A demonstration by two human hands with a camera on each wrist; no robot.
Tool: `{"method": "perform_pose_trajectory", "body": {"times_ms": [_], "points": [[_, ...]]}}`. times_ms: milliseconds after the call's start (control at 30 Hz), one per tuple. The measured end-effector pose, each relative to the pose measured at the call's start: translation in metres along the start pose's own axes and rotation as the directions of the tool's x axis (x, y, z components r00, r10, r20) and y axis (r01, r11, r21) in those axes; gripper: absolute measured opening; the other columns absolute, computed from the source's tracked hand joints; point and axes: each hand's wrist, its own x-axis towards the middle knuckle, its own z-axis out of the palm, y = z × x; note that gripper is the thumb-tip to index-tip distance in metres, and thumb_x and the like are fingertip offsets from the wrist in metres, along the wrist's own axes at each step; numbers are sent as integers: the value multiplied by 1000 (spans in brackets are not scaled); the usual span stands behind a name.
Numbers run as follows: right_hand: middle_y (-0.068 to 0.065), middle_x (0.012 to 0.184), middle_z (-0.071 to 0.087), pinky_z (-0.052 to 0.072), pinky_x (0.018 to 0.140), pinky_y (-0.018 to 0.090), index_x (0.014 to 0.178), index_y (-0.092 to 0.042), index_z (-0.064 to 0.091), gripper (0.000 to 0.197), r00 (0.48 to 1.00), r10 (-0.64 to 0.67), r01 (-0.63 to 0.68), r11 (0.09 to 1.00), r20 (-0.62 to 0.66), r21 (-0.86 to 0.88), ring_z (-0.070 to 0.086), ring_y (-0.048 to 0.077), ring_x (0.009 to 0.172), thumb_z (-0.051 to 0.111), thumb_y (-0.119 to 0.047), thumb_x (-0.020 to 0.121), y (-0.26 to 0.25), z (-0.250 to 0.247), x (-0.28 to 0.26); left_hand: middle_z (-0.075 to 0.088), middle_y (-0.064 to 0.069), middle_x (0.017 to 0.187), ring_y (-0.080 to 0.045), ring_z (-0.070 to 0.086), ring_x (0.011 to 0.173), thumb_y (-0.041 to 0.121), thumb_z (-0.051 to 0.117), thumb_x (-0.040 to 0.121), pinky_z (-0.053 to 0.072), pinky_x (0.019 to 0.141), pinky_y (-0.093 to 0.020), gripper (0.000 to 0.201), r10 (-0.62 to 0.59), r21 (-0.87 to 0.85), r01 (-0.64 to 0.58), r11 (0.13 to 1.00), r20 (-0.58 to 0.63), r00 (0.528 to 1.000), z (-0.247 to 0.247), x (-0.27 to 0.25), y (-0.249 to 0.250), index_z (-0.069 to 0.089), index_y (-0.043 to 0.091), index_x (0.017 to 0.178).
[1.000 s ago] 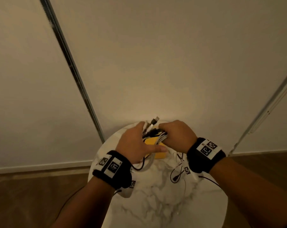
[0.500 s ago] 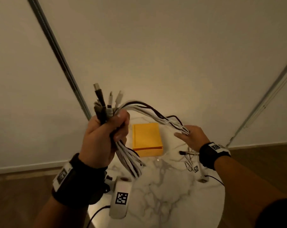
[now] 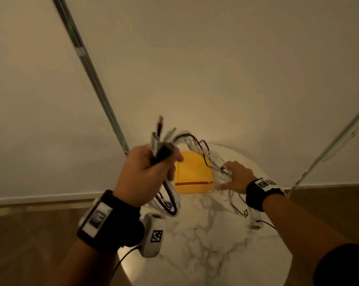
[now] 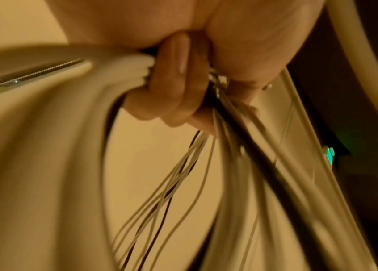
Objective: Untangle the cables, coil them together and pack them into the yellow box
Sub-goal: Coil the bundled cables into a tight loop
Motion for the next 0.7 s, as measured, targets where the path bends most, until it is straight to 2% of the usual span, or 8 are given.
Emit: {"method": "perform_pose_trajectory", "body": {"times_ms": [67,100,233,333,433,500,600,700], "points": [[3,154,31,34,114,54,153,-37,22,121,993,-78,74,996,94,43,38,31,141,83,-73,56,-13,4,-10,69,1,59,-20,64,54,39,66,95,52,62,-35,31,-105,206,84,975,92,990,12,-4,-19,76,23,71],[0,160,22,33,116,54,156,-41,12,128,985,-144,134,985,96,106,33,29,145,86,-69,56,-20,4,-17,68,4,57,-18,64,55,45,65,96,53,64,-36,38,-167,324,114,939,141,976,19,-9,-29,76,23,67],[-16,163,10,36,117,44,154,-53,1,122,939,-345,328,905,16,270,27,21,150,89,-44,69,-38,-7,-52,64,-4,63,-22,60,60,63,56,93,47,59,-46,53,-292,566,122,815,219,931,47,-22,-57,68,16,70],[-19,163,10,35,118,45,150,-59,-2,116,926,-376,358,880,-4,313,23,17,151,82,-37,73,-37,-23,-77,68,-5,75,-23,62,69,54,57,97,39,55,-32,42,-306,741,84,666,169,937,47,-16,-67,62,15,80],[-22,164,9,26,124,40,152,-53,0,109,898,-440,406,815,-13,413,13,-1,152,76,-24,81,-44,-34,-102,67,-1,59,-10,62,57,59,55,97,45,58,-23,56,-181,504,140,852,34,983,46,-13,-59,68,12,70],[-23,165,11,23,126,41,156,-45,2,105,869,-490,459,739,-76,494,10,-7,151,77,-27,83,-61,-39,-117,51,-8,49,-21,47,44,58,62,94,39,49,-32,59,-191,158,193,969,-24,981,56,-10,-40,55,12,57],[-5,161,33,29,123,46,159,-30,8,100,807,-549,527,502,-218,686,28,11,151,75,-44,87,-99,-40,-134,29,-2,49,-17,26,41,53,75,85,26,45,-27,50,-266,-292,254,922,1,964,72,-5,-14,45,24,56],[6,135,62,50,104,41,150,-12,29,65,790,-566,472,318,-235,822,61,19,126,66,-18,97,-127,-36,-152,21,-6,49,-15,20,39,47,73,87,21,44,-25,52,-246,-495,240,835,54,968,73,3,4,40,17,60]]}}
